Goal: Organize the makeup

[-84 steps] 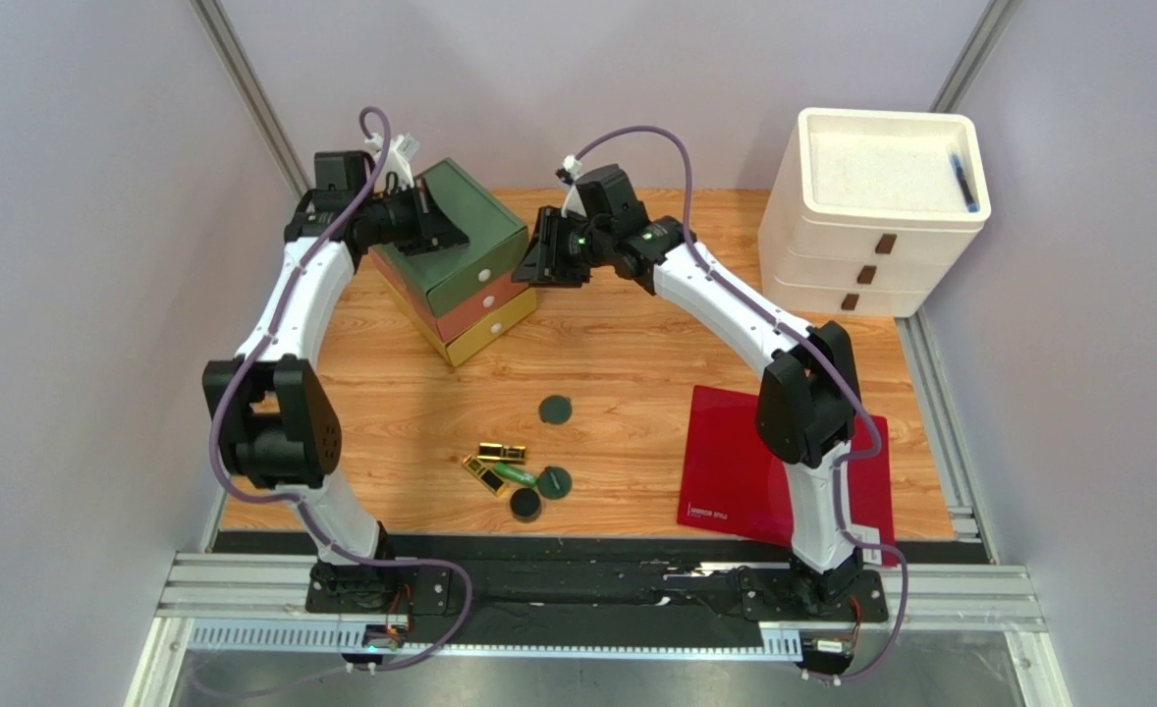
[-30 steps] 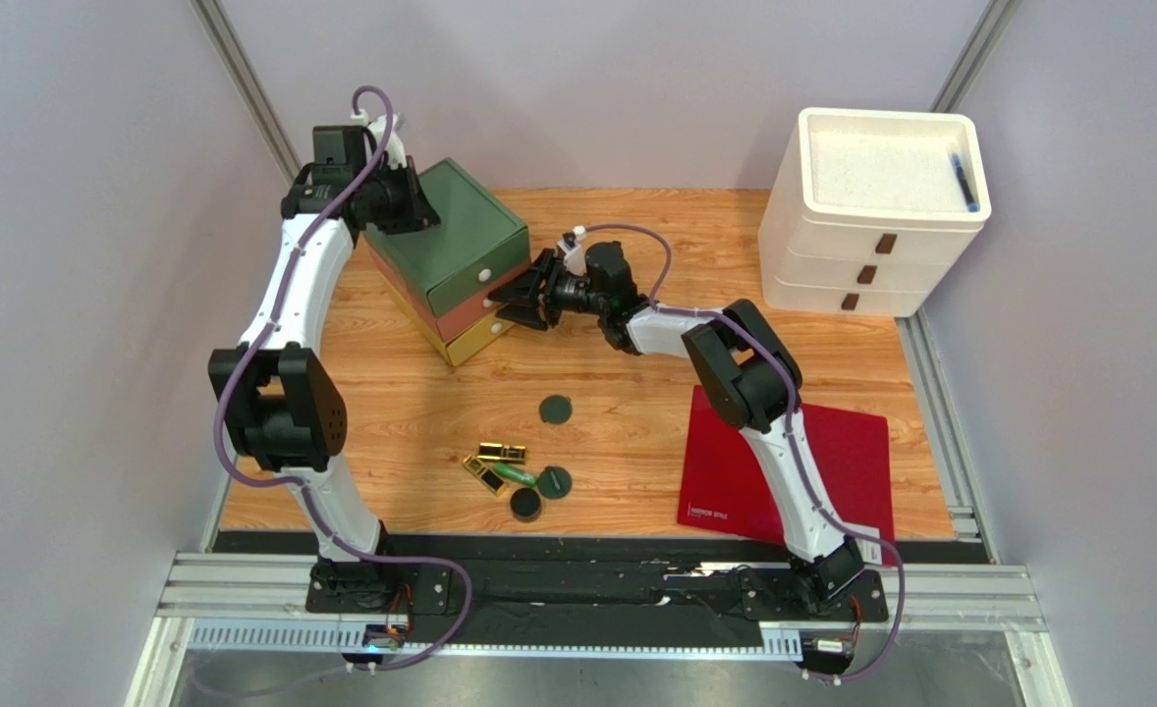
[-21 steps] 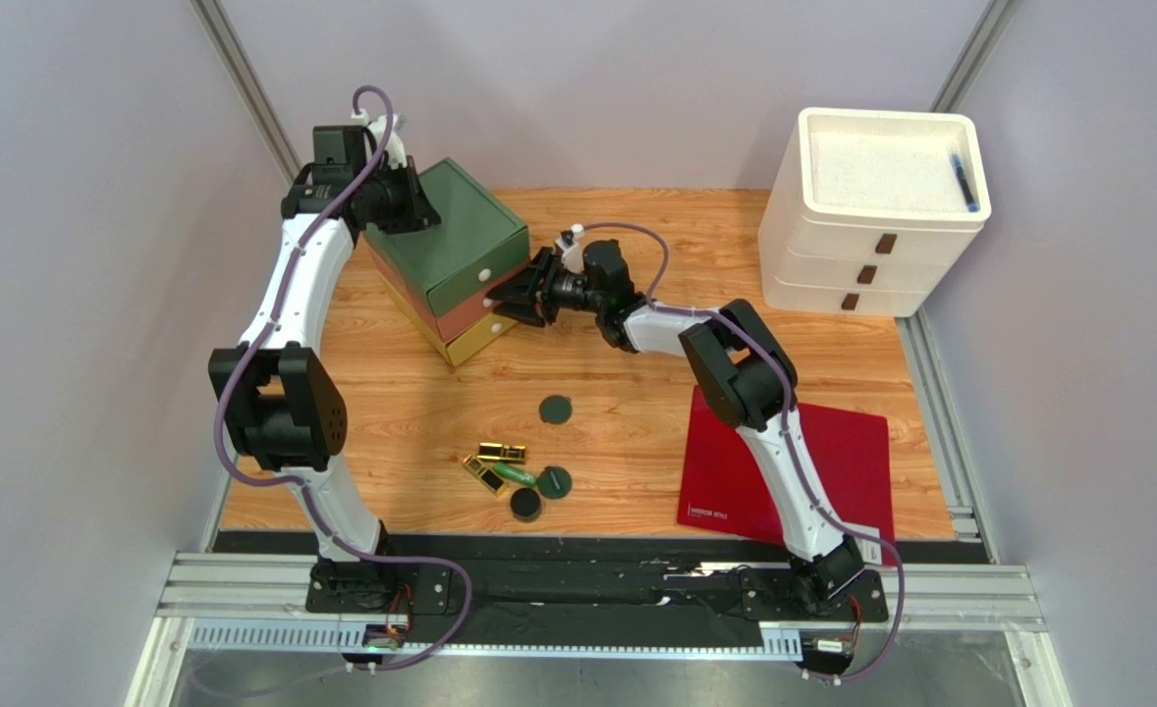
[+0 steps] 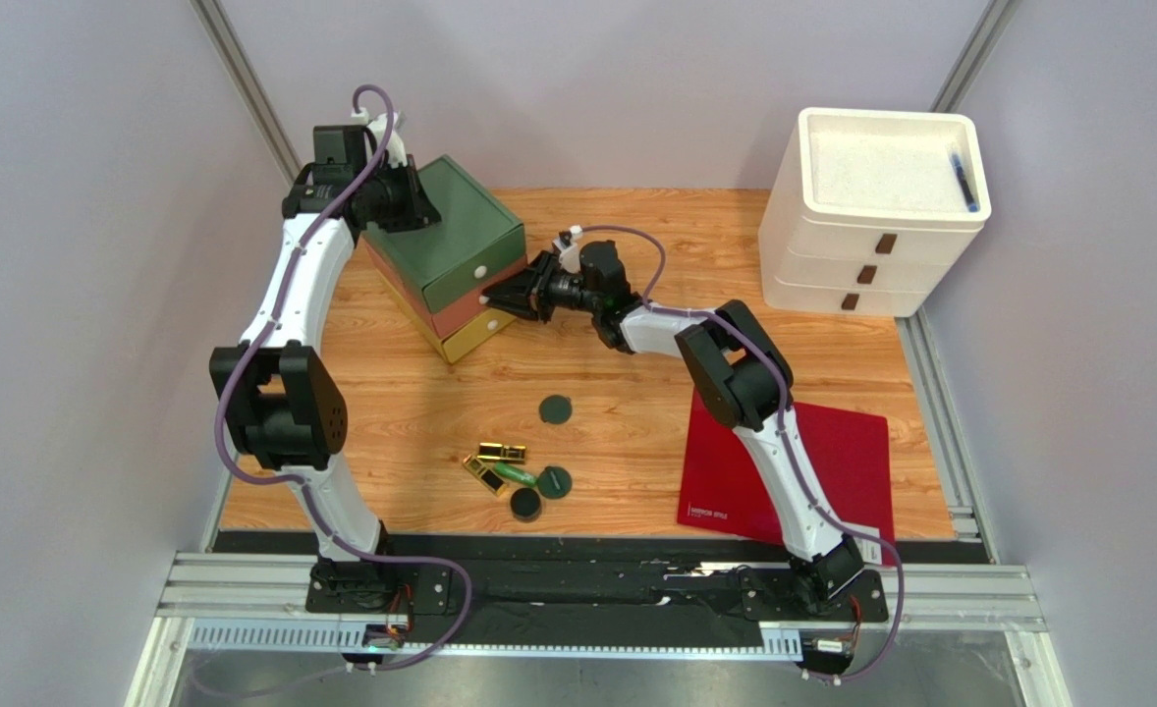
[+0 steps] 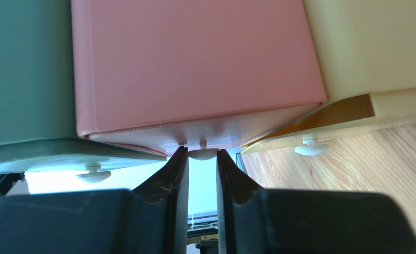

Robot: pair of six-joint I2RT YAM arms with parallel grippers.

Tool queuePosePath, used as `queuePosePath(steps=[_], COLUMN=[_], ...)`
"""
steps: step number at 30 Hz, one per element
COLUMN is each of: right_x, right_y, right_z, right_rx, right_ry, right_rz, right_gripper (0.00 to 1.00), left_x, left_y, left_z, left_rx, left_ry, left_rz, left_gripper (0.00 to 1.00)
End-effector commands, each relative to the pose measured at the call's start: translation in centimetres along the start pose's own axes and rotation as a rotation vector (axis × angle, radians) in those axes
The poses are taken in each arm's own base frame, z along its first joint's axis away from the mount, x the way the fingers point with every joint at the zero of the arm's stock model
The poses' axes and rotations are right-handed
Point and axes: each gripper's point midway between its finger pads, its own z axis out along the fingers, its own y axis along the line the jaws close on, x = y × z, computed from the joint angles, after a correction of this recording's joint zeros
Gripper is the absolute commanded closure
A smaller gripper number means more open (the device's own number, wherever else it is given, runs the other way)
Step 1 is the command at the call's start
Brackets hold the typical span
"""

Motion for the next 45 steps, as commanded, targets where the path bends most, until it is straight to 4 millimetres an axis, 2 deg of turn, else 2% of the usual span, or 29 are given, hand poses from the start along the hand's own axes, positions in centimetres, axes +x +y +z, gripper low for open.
queuePosePath(steps=[1,10,17,19,20,21,24,29,36,45], right_x=[-0.6,0.0,0.6,0.7,0.6,0.5,0.6,1.1,1.3,0.6], right_y=[0.9,0.5,0.6,0.4,0.7,0.9,1.3,2.5,3.2,2.5], right_z=[0.5,-0.2,-1.1,-1.1,-0.9,-0.9,-0.7,-0.8,-1.0,-0.5], right_rx=[-0.049,-0.031,-0.013,-0.013,-0.024,-0.033,-0.051,-0.102,-0.134,-0.124], right_ry=[-0.052,-0.049,-0.043,-0.041,-0.04,-0.038,-0.041,-0.033,-0.035,-0.08], right_rz=[-0.006,0.008,-0.003,-0.006,-0.011,-0.017,-0.035,-0.078,-0.112,-0.106], right_gripper=[0.83,0.93,0.95,0.91,0.86,0.75,0.67,0.63,0.57,0.58], left_x=[3.6,3.6,3.7,3.8,3.9,3.9,4.1,4.4,4.9,5.2], left_y=[1.1,1.1,1.2,1.2,1.2,1.2,1.1,1.0,1.1,1.0], left_z=[0.9,0.9,1.1,1.1,1.1,1.1,1.3,1.5,1.5,1.7], left_rx=[-0.016,-0.015,-0.018,-0.014,-0.013,-0.013,-0.008,0.004,0.006,0.013], left_ry=[0.121,0.118,0.12,0.121,0.123,0.124,0.129,0.137,0.146,0.152], left_rz=[-0.023,-0.025,-0.026,-0.026,-0.025,-0.024,-0.024,-0.031,-0.032,-0.036], left_gripper=[0.92,0.92,0.92,0.92,0.92,0.92,0.92,0.92,0.92,0.92])
